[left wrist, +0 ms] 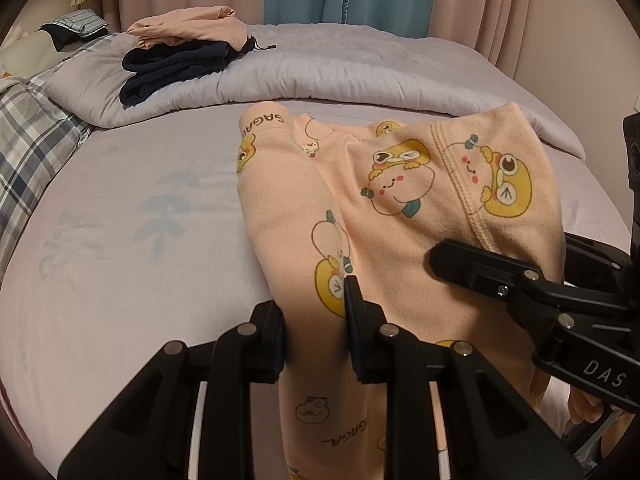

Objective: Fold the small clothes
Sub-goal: 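Hold the folded peach shirt raised above the bed with both grippers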

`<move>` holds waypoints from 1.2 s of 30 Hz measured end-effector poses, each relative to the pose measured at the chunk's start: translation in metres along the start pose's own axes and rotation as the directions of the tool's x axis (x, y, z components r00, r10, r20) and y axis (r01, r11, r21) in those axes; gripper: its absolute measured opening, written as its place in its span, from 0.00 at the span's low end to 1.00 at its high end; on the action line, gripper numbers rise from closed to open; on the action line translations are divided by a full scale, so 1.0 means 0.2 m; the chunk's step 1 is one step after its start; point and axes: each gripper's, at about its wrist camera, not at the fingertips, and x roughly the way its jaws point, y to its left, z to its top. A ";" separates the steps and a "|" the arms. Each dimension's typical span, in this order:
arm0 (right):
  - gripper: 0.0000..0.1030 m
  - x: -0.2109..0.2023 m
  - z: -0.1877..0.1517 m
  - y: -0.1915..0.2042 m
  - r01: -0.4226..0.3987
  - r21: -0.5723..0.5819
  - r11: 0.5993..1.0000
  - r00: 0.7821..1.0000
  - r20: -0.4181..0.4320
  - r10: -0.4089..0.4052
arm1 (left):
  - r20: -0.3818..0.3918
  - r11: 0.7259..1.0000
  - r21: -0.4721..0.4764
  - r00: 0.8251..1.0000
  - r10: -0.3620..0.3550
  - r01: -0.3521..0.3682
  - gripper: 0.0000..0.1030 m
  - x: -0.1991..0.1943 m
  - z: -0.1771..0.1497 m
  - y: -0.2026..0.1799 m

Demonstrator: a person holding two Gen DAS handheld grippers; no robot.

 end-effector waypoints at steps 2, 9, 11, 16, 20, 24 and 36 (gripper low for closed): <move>0.27 0.01 0.00 0.00 0.002 0.003 1.000 1.000 -0.002 -0.002 | -0.002 1.000 -0.002 1.000 0.001 -0.001 0.24 0.01 0.00 0.01; 0.27 0.05 0.00 -0.01 0.004 0.008 1.000 1.000 -0.010 -0.004 | -0.010 1.000 -0.004 1.000 0.009 -0.009 0.24 0.05 0.01 0.02; 0.27 0.06 0.00 -0.01 0.004 0.009 1.000 1.000 -0.013 -0.004 | -0.013 1.000 -0.005 1.000 0.009 -0.009 0.24 0.06 0.01 0.02; 0.27 0.07 0.01 -0.01 0.005 0.014 1.000 1.000 -0.017 -0.005 | -0.018 1.000 -0.004 1.000 0.010 -0.011 0.24 0.08 0.01 0.03; 0.27 0.07 0.01 -0.01 0.005 0.014 1.000 1.000 -0.017 -0.005 | -0.019 1.000 -0.003 1.000 0.011 -0.011 0.24 0.08 0.02 0.03; 0.27 0.07 0.01 0.00 0.005 0.015 1.000 1.000 -0.017 -0.005 | -0.019 1.000 -0.003 1.000 0.012 -0.012 0.24 0.09 0.02 0.03; 0.27 0.08 0.01 0.00 0.008 0.014 1.000 1.000 -0.019 -0.008 | -0.021 1.000 -0.001 1.000 0.011 -0.011 0.24 0.11 0.02 0.04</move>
